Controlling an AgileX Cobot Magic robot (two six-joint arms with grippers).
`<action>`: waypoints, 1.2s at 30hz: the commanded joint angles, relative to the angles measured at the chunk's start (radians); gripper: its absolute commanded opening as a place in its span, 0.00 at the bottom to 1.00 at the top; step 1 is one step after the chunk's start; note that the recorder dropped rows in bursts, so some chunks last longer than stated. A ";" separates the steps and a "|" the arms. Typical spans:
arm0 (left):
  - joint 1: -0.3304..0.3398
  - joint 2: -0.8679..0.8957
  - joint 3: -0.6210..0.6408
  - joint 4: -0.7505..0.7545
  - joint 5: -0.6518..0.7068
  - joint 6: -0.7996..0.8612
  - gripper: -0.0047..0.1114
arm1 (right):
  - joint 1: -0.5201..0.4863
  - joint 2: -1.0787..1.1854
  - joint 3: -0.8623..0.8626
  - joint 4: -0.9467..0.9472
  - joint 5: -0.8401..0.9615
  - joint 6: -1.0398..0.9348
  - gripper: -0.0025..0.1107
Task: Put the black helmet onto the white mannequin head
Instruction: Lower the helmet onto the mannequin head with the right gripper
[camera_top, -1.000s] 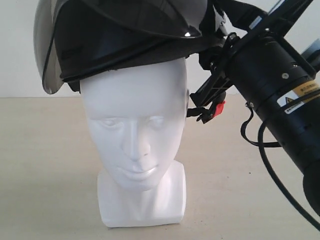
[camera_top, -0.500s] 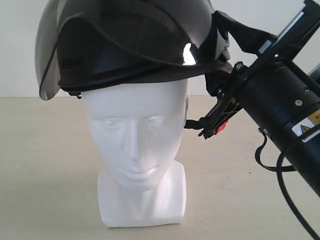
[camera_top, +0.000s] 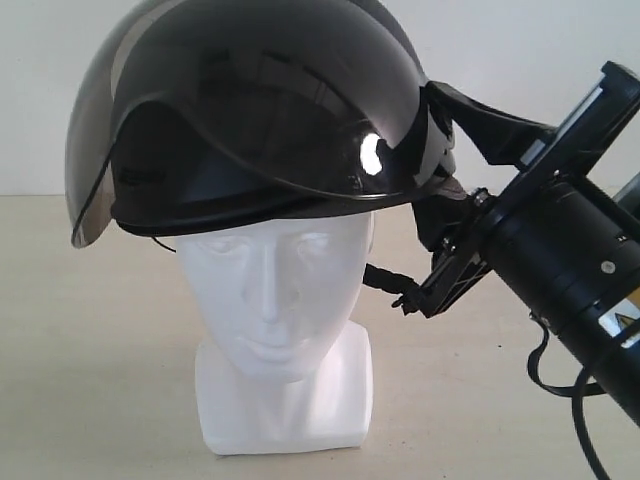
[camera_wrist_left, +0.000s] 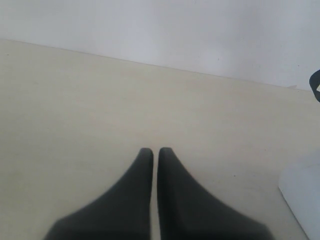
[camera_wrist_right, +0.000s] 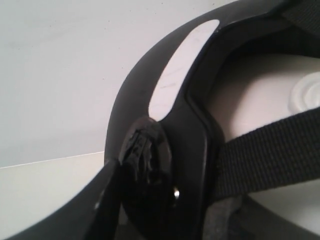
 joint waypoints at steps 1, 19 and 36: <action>-0.006 -0.003 0.003 0.001 -0.007 -0.005 0.08 | -0.017 -0.019 0.056 0.100 -0.004 -0.081 0.02; -0.006 -0.003 0.003 0.001 -0.007 -0.005 0.08 | -0.017 -0.019 0.115 0.094 0.038 -0.110 0.02; -0.006 -0.003 0.003 0.001 -0.007 -0.005 0.08 | -0.017 -0.019 0.115 0.063 0.220 -0.207 0.02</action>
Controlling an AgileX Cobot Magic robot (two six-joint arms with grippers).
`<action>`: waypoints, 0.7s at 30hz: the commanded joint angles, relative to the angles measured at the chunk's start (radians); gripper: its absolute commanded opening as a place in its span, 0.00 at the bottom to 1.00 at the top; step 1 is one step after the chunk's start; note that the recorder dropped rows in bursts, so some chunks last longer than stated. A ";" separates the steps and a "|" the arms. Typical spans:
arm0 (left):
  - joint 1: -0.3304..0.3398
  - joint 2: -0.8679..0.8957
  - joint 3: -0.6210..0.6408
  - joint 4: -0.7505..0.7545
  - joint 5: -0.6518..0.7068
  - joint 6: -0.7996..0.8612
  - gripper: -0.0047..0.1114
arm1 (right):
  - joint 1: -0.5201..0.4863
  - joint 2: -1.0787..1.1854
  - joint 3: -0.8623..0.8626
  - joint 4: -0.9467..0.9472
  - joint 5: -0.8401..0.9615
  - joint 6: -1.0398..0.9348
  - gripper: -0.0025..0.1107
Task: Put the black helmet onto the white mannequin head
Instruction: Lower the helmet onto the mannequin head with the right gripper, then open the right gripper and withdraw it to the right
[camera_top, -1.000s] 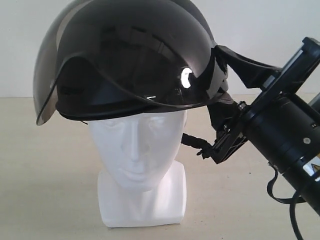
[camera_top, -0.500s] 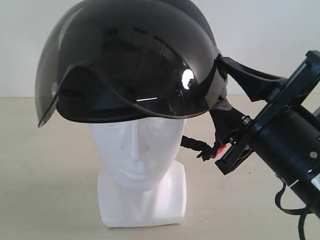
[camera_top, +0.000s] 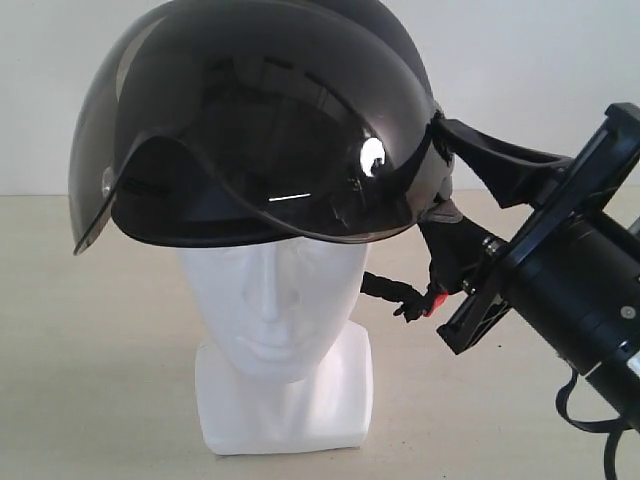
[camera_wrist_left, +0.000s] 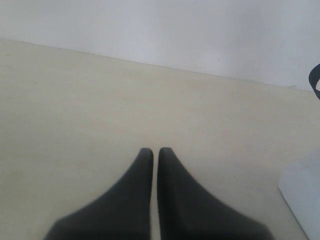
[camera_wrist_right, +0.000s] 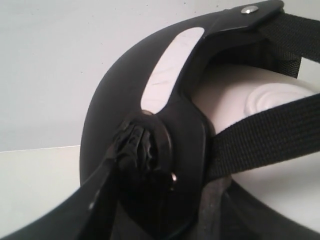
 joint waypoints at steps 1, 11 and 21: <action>-0.006 -0.003 0.003 0.001 -0.007 -0.005 0.08 | -0.017 0.008 0.038 0.080 0.186 -0.112 0.03; -0.006 -0.003 0.003 0.001 -0.007 -0.005 0.08 | -0.017 0.008 0.038 0.080 0.186 -0.115 0.46; -0.006 -0.003 0.003 0.001 -0.007 -0.005 0.08 | -0.017 0.008 0.090 0.145 0.217 -0.183 0.55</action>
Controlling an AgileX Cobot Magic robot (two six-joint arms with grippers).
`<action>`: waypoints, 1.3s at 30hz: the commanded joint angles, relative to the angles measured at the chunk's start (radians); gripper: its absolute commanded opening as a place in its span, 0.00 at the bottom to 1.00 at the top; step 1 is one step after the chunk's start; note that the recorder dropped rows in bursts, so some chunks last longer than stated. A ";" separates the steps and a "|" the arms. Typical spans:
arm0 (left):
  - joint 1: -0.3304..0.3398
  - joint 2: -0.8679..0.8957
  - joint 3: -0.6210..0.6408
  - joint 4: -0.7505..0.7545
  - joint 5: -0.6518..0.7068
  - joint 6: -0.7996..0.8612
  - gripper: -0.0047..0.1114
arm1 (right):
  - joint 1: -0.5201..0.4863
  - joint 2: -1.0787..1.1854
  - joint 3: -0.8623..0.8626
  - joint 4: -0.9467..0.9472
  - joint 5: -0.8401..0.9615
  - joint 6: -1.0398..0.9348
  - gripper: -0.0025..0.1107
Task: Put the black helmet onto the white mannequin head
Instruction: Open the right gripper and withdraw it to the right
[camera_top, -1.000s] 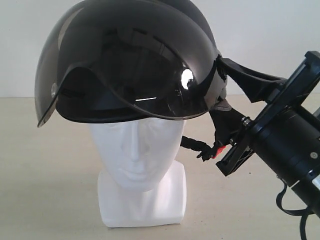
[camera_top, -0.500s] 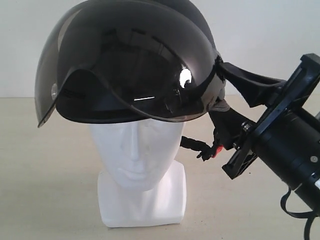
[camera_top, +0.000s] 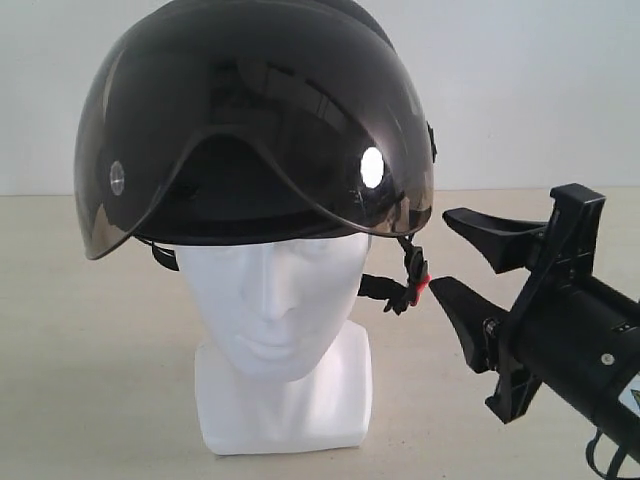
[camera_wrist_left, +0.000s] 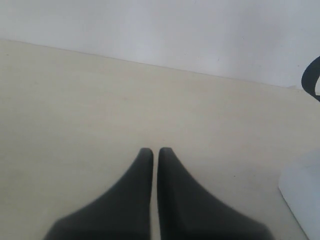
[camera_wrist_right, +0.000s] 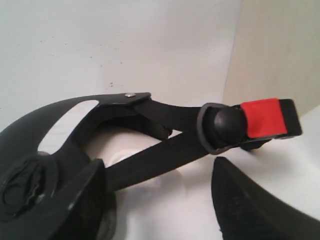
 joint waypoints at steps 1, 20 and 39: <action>-0.006 -0.003 0.003 0.001 -0.007 -0.005 0.08 | -0.006 -0.002 0.066 0.064 -0.014 -0.065 0.55; -0.006 -0.003 0.003 0.001 -0.007 -0.005 0.08 | -0.006 -0.122 0.143 -0.371 0.503 -0.818 0.24; -0.006 -0.003 0.003 0.001 -0.007 -0.005 0.08 | -0.006 -0.642 -0.231 -0.366 1.697 -1.062 0.24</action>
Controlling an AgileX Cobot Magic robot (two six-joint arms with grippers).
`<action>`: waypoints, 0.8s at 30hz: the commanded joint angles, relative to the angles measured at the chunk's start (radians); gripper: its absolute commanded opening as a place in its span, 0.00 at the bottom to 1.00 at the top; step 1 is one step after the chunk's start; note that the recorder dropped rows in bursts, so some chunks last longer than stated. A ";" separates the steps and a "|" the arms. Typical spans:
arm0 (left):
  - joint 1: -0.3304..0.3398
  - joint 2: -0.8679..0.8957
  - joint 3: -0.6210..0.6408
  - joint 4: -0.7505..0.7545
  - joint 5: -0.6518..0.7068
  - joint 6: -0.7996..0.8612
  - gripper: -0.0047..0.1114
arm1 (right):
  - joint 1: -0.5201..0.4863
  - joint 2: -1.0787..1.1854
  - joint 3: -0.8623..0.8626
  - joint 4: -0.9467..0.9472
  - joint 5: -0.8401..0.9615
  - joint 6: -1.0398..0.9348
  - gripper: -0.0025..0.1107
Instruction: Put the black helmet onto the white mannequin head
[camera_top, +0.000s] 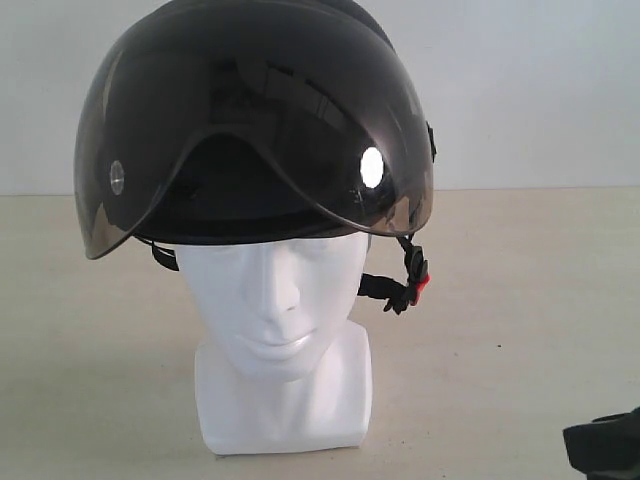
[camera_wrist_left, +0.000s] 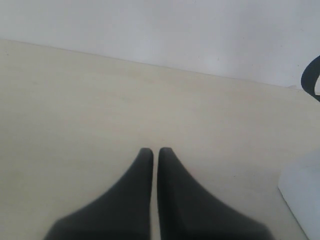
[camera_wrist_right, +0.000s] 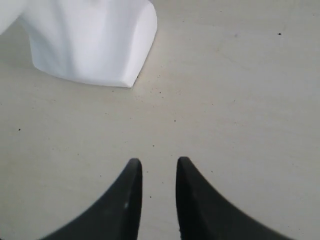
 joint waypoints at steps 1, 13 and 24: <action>-0.006 -0.003 0.003 0.001 -0.007 -0.005 0.08 | -0.006 -0.041 -0.008 -0.003 0.073 -0.012 0.24; -0.006 -0.003 0.003 0.082 -0.058 0.093 0.08 | -0.006 -0.047 -0.008 0.022 0.086 -0.002 0.24; -0.006 -0.003 0.003 0.072 -0.629 0.123 0.08 | -0.006 -0.047 -0.127 0.039 0.138 -0.031 0.24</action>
